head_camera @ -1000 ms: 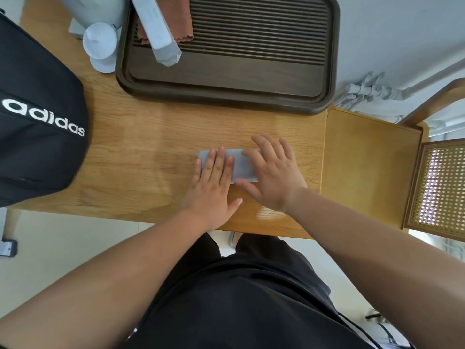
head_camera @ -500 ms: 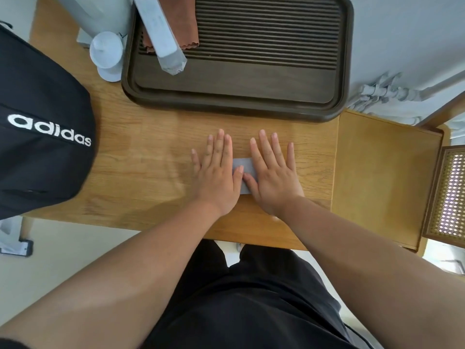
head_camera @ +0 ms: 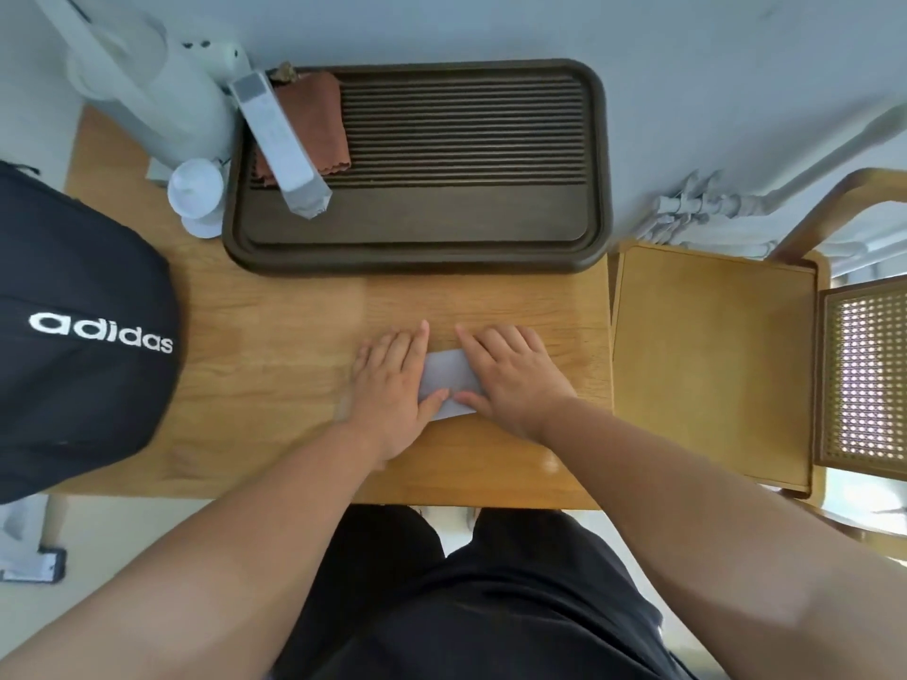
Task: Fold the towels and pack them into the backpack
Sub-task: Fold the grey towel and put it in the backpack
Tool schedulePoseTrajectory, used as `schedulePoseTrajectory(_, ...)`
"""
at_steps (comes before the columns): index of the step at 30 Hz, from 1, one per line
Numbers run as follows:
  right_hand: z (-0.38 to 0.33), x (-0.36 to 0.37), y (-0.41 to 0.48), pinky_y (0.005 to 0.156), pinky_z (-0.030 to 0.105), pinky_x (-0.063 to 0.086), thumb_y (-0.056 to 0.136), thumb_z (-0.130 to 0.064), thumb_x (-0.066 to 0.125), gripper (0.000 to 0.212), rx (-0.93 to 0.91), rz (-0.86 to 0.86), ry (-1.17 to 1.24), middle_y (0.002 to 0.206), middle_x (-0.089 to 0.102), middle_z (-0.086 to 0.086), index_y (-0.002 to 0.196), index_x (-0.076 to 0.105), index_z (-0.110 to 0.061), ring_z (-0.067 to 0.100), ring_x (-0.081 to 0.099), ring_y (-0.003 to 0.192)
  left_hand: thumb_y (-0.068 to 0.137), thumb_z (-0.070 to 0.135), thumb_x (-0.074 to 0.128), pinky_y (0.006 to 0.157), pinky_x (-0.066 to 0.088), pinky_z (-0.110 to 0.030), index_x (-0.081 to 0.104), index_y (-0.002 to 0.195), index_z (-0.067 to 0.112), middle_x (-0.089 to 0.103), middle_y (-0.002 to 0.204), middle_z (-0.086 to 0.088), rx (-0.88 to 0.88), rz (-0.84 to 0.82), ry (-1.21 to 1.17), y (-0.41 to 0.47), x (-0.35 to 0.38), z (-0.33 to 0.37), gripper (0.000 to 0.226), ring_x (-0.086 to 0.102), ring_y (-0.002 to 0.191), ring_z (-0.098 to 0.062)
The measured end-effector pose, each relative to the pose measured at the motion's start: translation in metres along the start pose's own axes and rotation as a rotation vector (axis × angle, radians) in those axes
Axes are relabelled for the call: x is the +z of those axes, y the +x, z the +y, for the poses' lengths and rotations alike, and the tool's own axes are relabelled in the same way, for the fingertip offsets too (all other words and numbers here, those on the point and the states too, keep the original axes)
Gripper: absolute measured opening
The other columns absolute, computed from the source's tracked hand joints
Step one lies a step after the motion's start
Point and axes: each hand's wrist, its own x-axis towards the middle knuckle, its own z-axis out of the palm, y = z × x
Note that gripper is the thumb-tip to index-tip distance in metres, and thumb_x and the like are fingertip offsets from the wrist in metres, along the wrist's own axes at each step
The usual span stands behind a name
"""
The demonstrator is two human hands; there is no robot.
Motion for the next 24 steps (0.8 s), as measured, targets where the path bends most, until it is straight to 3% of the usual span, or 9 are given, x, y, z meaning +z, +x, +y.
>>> schedulePoseTrajectory(1,-0.001,-0.006,-0.002,0.117,0.045,0.026,0.097,-0.066,0.037,0.08,0.016,-0.008,-0.013,0.147,0.042,0.005,0.158,0.021,-0.016,0.028,0.034,0.137,0.095,0.067,0.03,0.12,0.023,-0.043,-0.007,0.16,0.016,0.034,0.156,-0.008,0.0,0.019,0.008,-0.003,-0.004,-0.001,0.09,0.03,0.144,-0.027)
schedulePoseTrajectory(3,-0.003,-0.018,-0.003,0.111,0.044,0.033,0.093,-0.065,0.049,0.073,0.03,-0.057,-0.025,0.136,0.047,0.004,0.147,0.041,-0.018,0.028,0.04,0.129,0.092,0.067,0.048,0.109,0.036,-0.038,0.015,0.159,0.015,0.048,0.141,-0.005,-0.025,0.028,-0.02,-0.007,-0.013,0.0,0.091,0.044,0.13,-0.025)
schedulePoseTrajectory(4,-0.005,-0.024,-0.003,0.109,0.043,0.035,0.091,-0.063,0.054,0.066,0.028,-0.085,-0.025,0.132,0.048,0.004,0.139,0.049,-0.019,0.027,0.041,0.126,0.09,0.065,0.055,0.102,0.039,-0.036,0.034,0.151,0.015,0.051,0.133,-0.004,-0.029,0.019,-0.03,-0.008,-0.017,0.002,0.081,0.048,0.125,-0.025)
schedulePoseTrajectory(6,-0.009,-0.036,-0.004,0.103,0.041,0.04,0.089,-0.056,0.063,0.053,0.027,-0.1,0.009,0.125,0.049,0.003,0.129,0.057,-0.021,0.026,0.045,0.12,0.085,0.057,0.065,0.082,0.042,-0.035,0.06,0.113,0.018,0.052,0.109,-0.002,-0.024,0.006,-0.043,-0.009,-0.025,0.004,0.048,0.056,0.107,-0.026)
schedulePoseTrajectory(8,-0.011,-0.05,-0.009,0.091,0.038,0.049,0.087,-0.045,0.07,0.042,0.068,-0.097,0.133,0.117,0.051,0.0,0.121,0.058,-0.023,0.023,0.053,0.107,0.08,0.048,0.072,0.072,0.045,-0.036,0.056,0.089,0.021,0.05,0.095,0.001,-0.058,-0.001,-0.165,-0.013,-0.037,0.008,0.033,0.058,0.09,-0.027)
schedulePoseTrajectory(11,-0.01,-0.074,-0.018,0.072,0.035,0.052,0.085,-0.036,0.073,0.031,0.146,-0.053,0.35,0.1,0.061,-0.003,0.109,0.056,-0.026,0.02,0.06,0.088,0.072,0.039,0.077,0.07,0.054,-0.04,0.053,0.079,0.028,0.059,0.085,0.005,-0.138,0.054,-0.388,-0.023,-0.067,0.015,0.027,0.061,0.08,-0.023)
schedulePoseTrajectory(14,-0.008,-0.102,-0.029,0.067,0.03,0.045,0.081,-0.038,0.077,0.033,0.179,0.105,0.48,0.093,0.062,-0.009,0.105,0.055,-0.032,0.016,0.059,0.086,0.068,0.032,0.08,0.066,0.053,-0.042,0.055,0.079,0.025,0.062,0.077,0.005,-0.168,0.174,-0.571,-0.035,-0.1,0.012,0.028,0.061,0.076,-0.021)
schedulePoseTrajectory(19,-0.03,-0.153,-0.049,0.07,0.025,0.051,0.077,-0.036,0.081,0.048,0.255,0.424,0.855,0.102,0.061,-0.015,0.116,0.053,-0.035,0.006,0.059,0.09,0.067,0.025,0.089,0.066,0.049,-0.024,0.065,0.099,0.032,0.064,0.099,0.011,-0.157,0.373,-0.942,-0.063,-0.151,-0.003,0.041,0.061,0.092,-0.008)
schedulePoseTrajectory(24,-0.091,-0.185,-0.05,0.072,0.029,0.057,0.081,-0.035,0.081,0.041,0.24,0.617,1.065,0.103,0.064,-0.009,0.114,0.057,-0.033,0.01,0.064,0.091,0.071,0.029,0.089,0.089,0.059,-0.042,0.061,0.117,0.036,0.065,0.117,0.006,-0.104,0.544,-1.29,-0.099,-0.182,-0.04,0.054,0.064,0.108,-0.015)
